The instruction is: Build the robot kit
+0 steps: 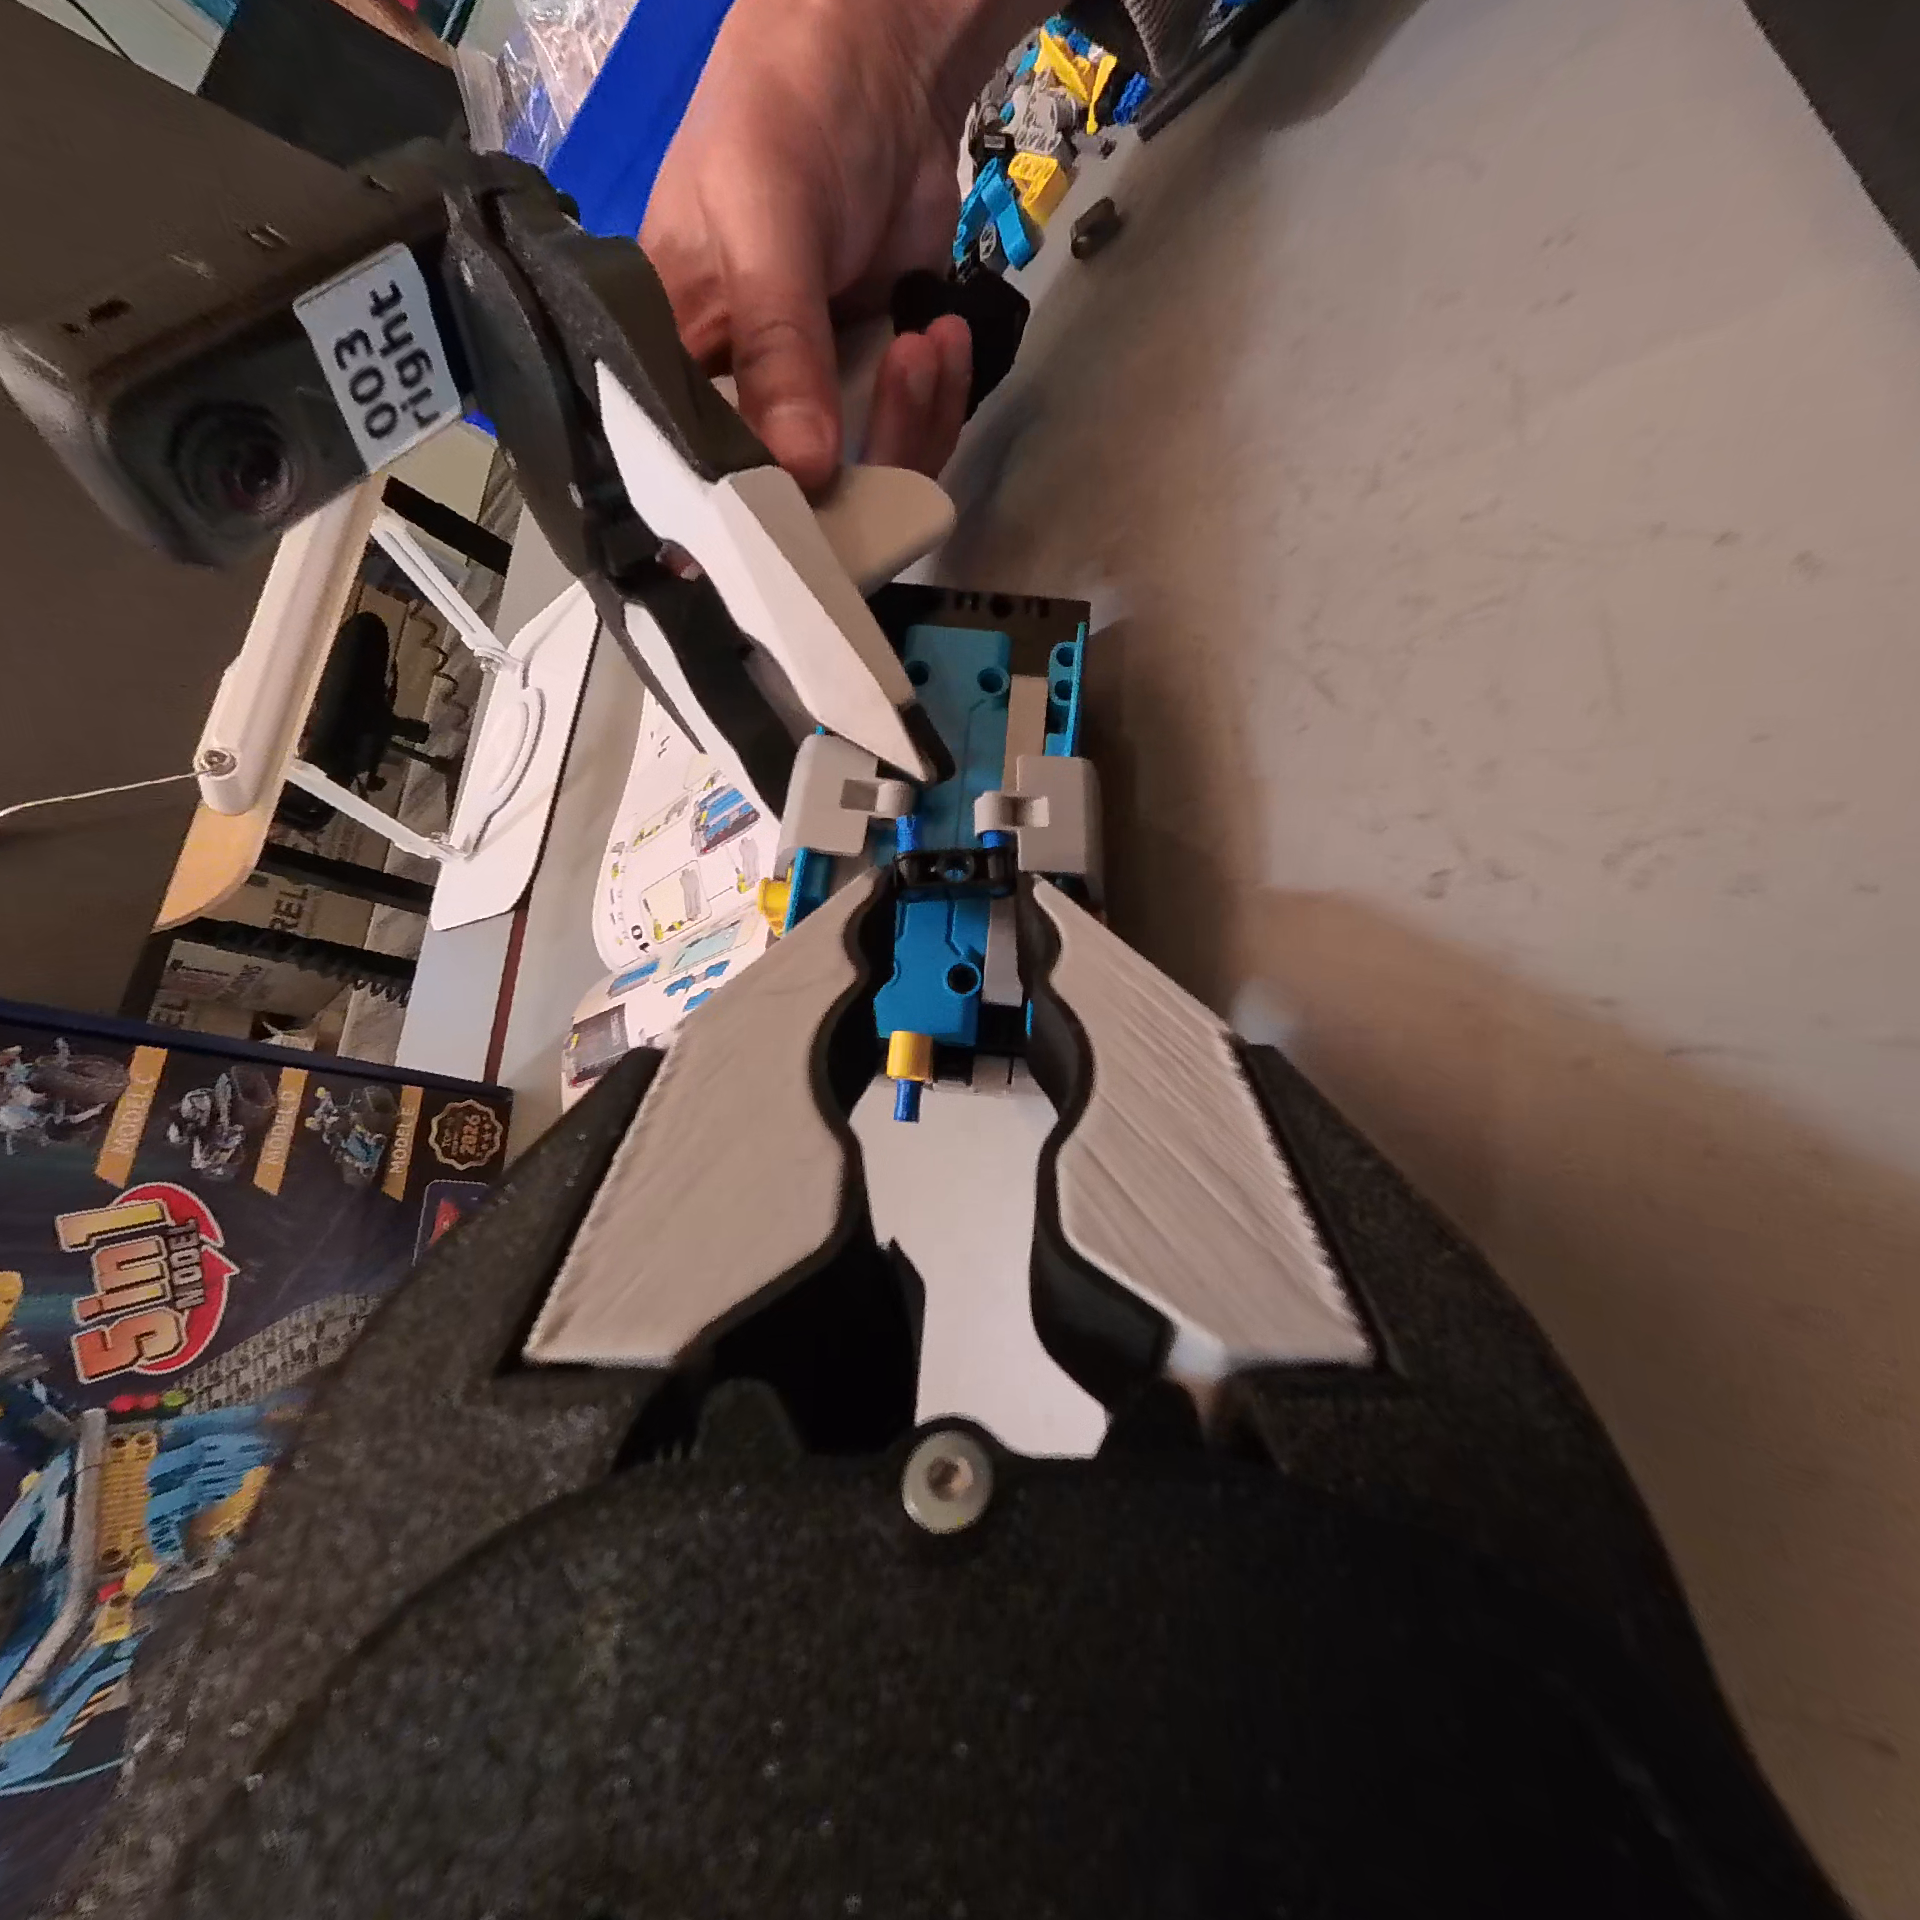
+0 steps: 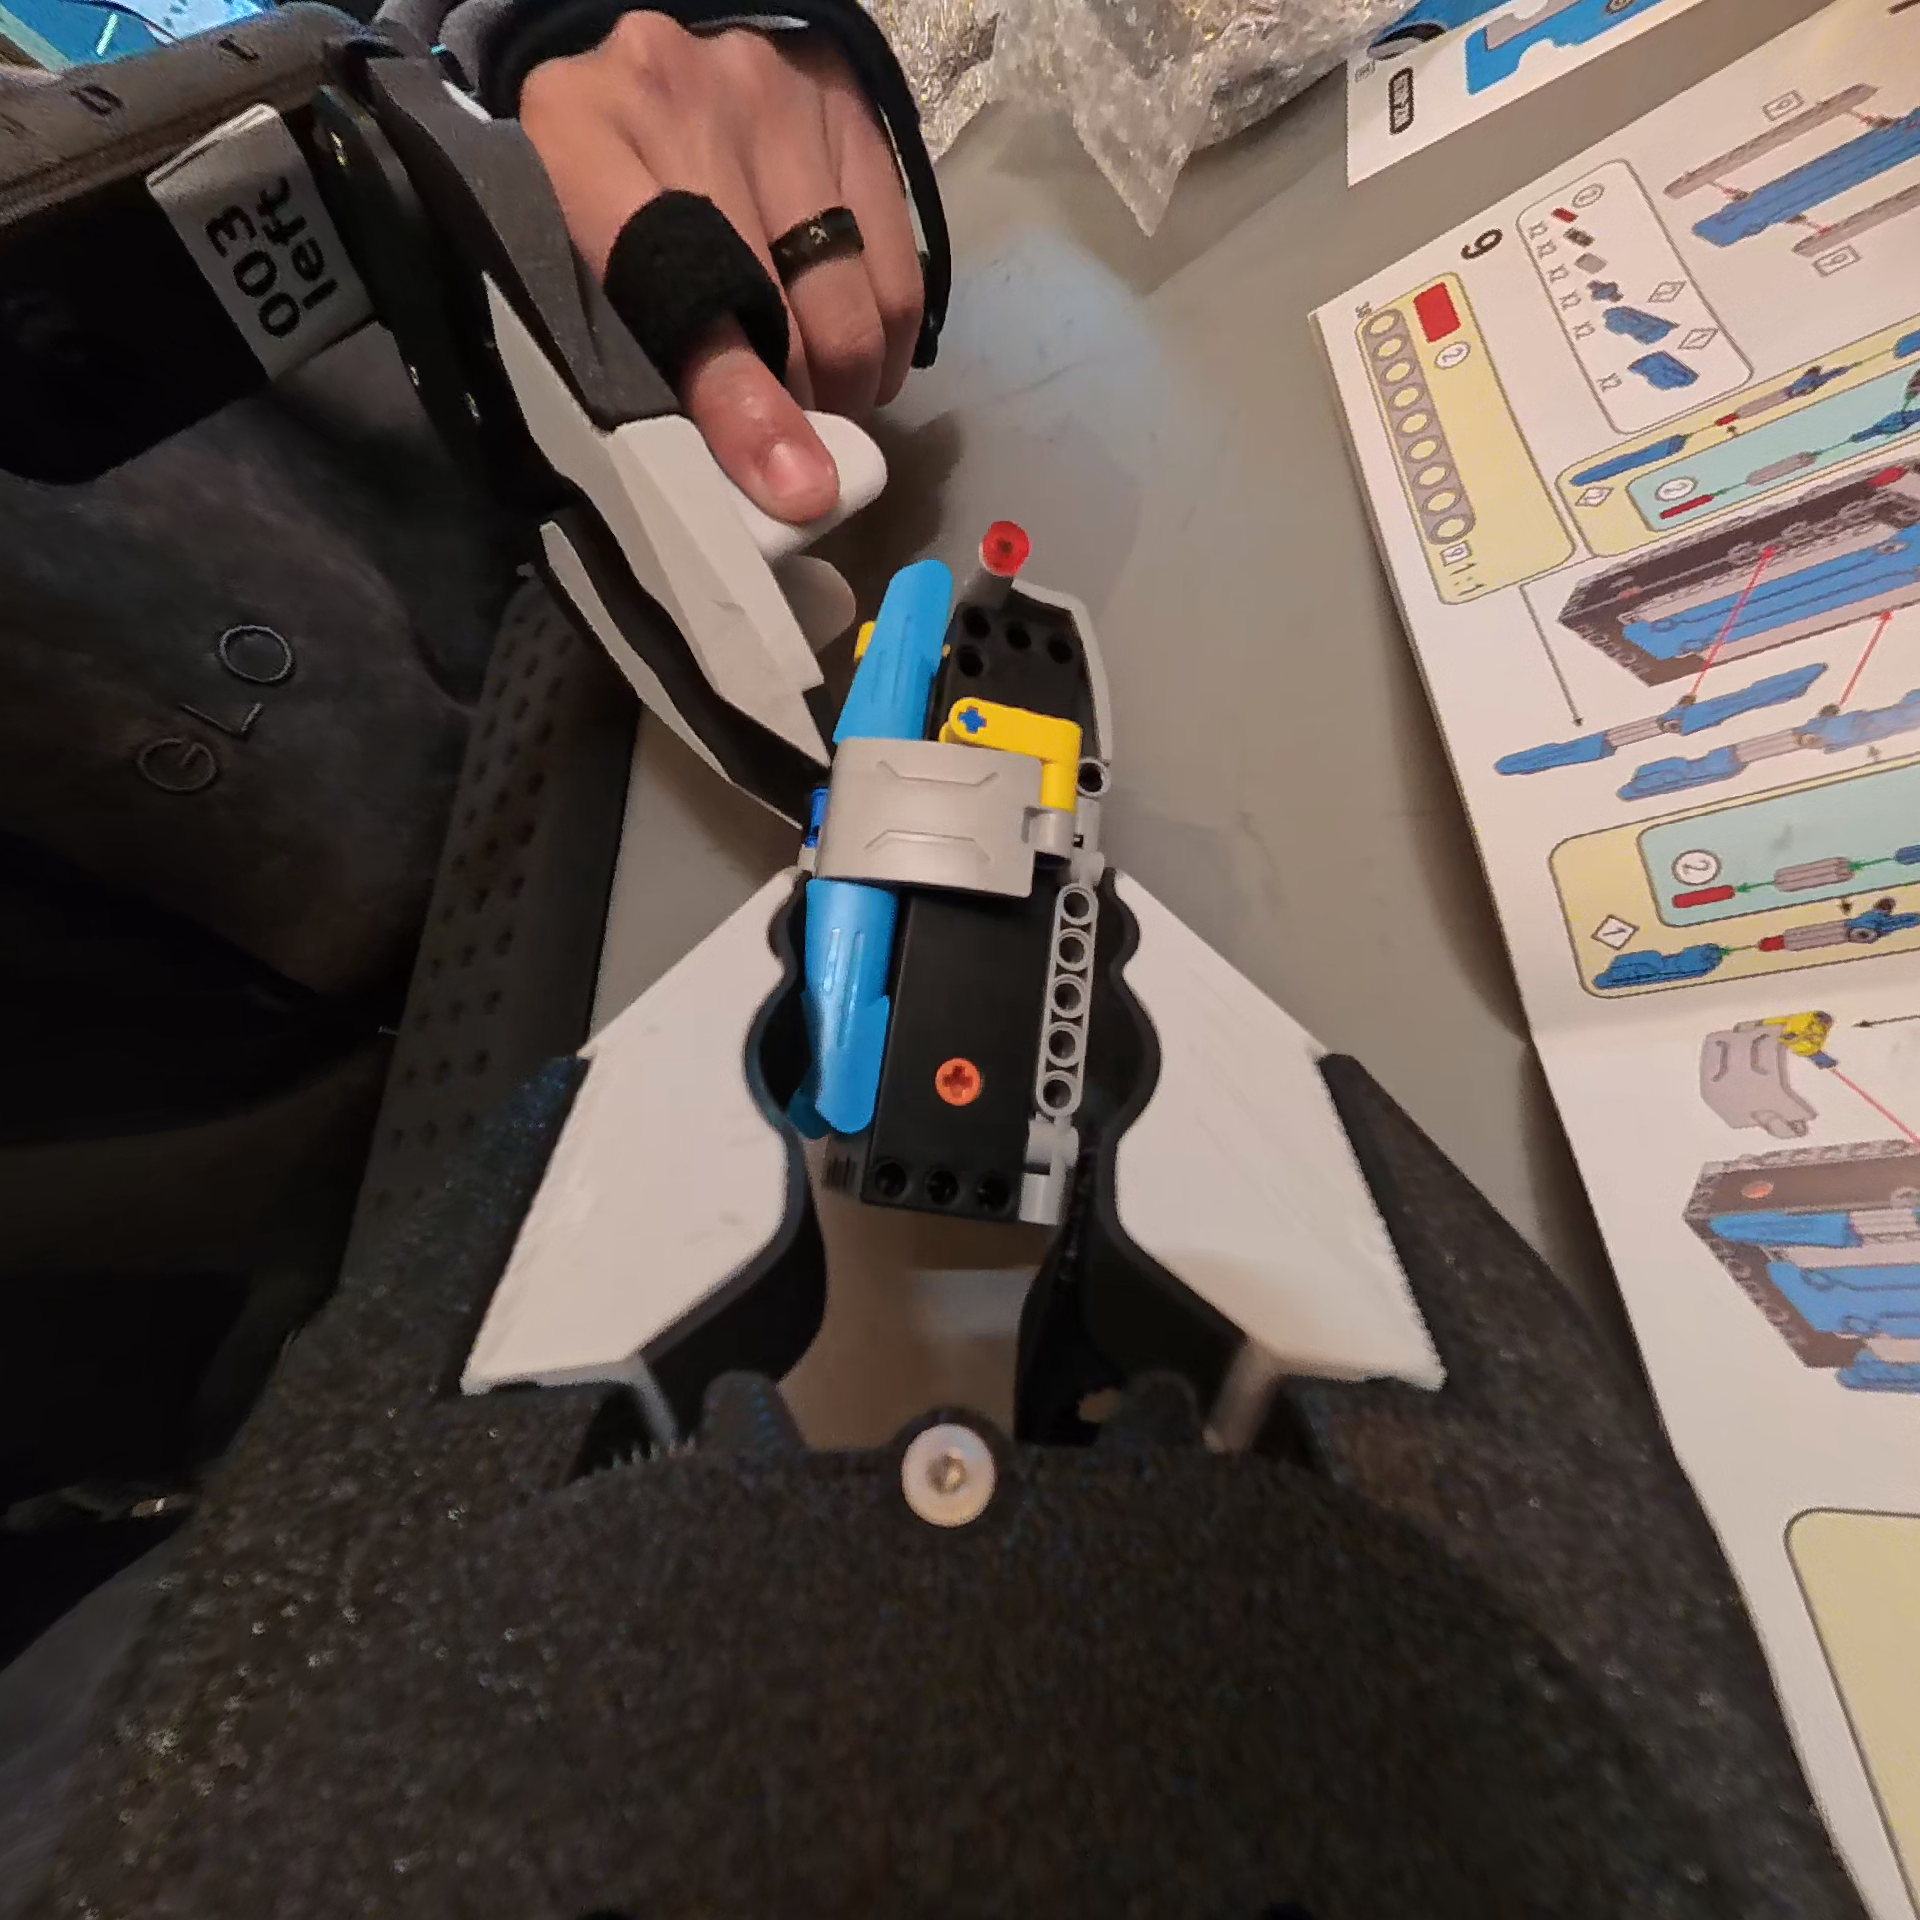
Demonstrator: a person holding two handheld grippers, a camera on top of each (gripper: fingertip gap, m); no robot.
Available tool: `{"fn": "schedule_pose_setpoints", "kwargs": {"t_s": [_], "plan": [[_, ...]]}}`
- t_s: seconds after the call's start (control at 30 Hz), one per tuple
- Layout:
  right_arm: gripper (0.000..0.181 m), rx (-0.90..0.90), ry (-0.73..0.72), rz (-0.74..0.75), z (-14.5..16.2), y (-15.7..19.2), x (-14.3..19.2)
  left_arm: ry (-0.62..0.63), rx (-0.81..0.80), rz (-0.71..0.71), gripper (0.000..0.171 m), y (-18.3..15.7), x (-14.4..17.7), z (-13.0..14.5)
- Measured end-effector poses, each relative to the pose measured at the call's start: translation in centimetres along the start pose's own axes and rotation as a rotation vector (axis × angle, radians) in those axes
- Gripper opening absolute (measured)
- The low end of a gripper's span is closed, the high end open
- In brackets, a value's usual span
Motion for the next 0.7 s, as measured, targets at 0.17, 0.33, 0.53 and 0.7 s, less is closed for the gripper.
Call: {"fn": "schedule_pose_setpoints", "kwargs": {"t_s": [0.17, 0.33, 0.53, 0.7], "plan": [[0.052, 0.020, 0.019, 0.012, 0.03, 0.20, -0.10, 0.001, 0.036, 0.022, 0.022, -0.02, -0.03, 0.07], [0.052, 0.021, 0.022, 0.006, 0.01, 0.37, -0.24, 0.000, 0.010, 0.025, 0.022, -0.15, 0.03, 0.03], [0.052, 0.038, 0.054, 0.017, 0.24, 0.63, -0.19, 0.000, 0.009, 0.025, 0.022, -0.30, 0.02, -0.10], [0.052, 0.048, 0.073, 0.028, 0.37, 0.72, -0.12, 0.001, 0.000, 0.008, 0.022, -0.30, -0.01, -0.17]]}}
Point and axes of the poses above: each gripper's, where its closed fingertips meet, x back along the fingers, z out of its underside, y = z × x across the jaws, the point moved 1 cm from there along x, back along the fingers, and after that the axes turned 8 degrees about x, right-handed, at the moved point
